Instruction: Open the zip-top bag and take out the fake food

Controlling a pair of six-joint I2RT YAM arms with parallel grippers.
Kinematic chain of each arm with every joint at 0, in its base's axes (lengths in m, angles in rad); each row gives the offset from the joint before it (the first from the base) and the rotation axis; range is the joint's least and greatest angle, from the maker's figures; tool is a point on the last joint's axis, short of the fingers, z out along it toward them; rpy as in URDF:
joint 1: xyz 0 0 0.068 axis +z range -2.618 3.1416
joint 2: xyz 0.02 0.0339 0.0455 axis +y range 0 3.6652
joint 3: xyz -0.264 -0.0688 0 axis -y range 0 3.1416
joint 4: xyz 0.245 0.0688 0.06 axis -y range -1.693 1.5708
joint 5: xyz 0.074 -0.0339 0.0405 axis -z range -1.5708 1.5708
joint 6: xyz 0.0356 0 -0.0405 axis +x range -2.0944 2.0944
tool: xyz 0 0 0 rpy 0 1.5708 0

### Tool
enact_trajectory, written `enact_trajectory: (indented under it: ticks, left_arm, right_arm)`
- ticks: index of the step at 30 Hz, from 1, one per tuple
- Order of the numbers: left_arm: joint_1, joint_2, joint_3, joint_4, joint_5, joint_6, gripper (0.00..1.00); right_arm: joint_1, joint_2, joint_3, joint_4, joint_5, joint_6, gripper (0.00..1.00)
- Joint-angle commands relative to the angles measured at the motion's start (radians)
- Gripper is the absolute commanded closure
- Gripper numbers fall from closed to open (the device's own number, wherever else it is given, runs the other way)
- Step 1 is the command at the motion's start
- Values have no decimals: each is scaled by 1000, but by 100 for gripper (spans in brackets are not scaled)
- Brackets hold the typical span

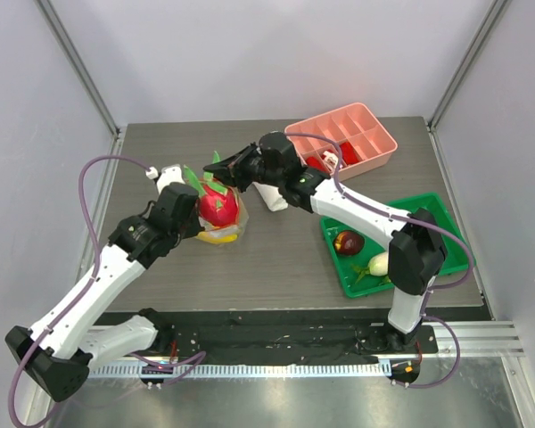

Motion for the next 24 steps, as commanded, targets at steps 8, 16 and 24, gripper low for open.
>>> enact_trajectory:
  ticks: [8,16,24]
  left_arm:
    - [6,-134,-89,44,-119,-7,100]
    - [17,-126,-85,56,-122,17,100]
    - [20,-86,4,114,-8,11,100]
  right_arm:
    - [-7,-138,59,-108,-50,-43,99]
    - [-45,-227,57,-274,-84,-203,99]
    - [-54,-190,-13,101,-232,-152,99]
